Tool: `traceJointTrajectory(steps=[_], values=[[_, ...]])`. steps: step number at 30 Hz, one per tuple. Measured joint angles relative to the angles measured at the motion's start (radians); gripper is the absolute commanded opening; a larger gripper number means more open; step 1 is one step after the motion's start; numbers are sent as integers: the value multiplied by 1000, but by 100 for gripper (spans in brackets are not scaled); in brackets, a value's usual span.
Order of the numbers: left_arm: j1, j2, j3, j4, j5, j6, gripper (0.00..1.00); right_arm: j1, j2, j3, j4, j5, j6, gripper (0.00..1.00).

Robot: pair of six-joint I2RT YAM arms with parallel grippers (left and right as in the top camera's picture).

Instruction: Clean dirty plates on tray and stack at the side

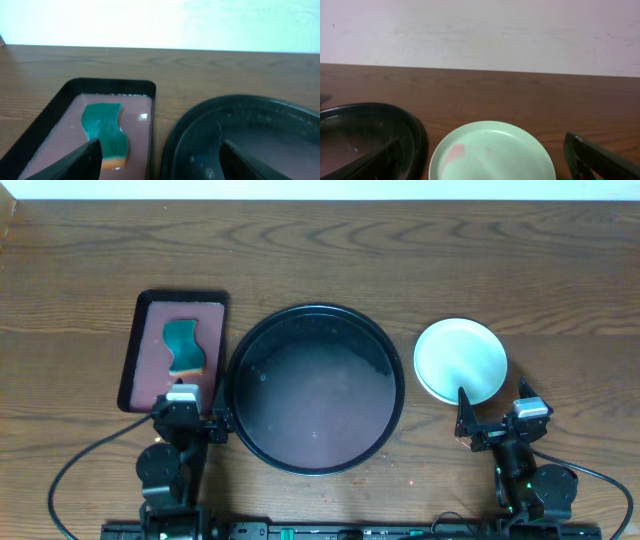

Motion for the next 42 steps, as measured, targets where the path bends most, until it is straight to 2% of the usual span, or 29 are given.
traceJointTrajectory(steps=[4, 14, 20, 42], values=[[0, -48, -52, -4, 3, 30, 75, 0, 0, 0, 0, 0, 0, 99], [0, -106, -53, -21, -1, 111, 75, 0, 0, 0, 0, 0, 0, 99], [0, -182, -53, -22, -1, 114, 75, 0, 0, 0, 0, 0, 0, 99], [0, -172, -53, -23, -1, 115, 75, 0, 0, 0, 0, 0, 0, 99]])
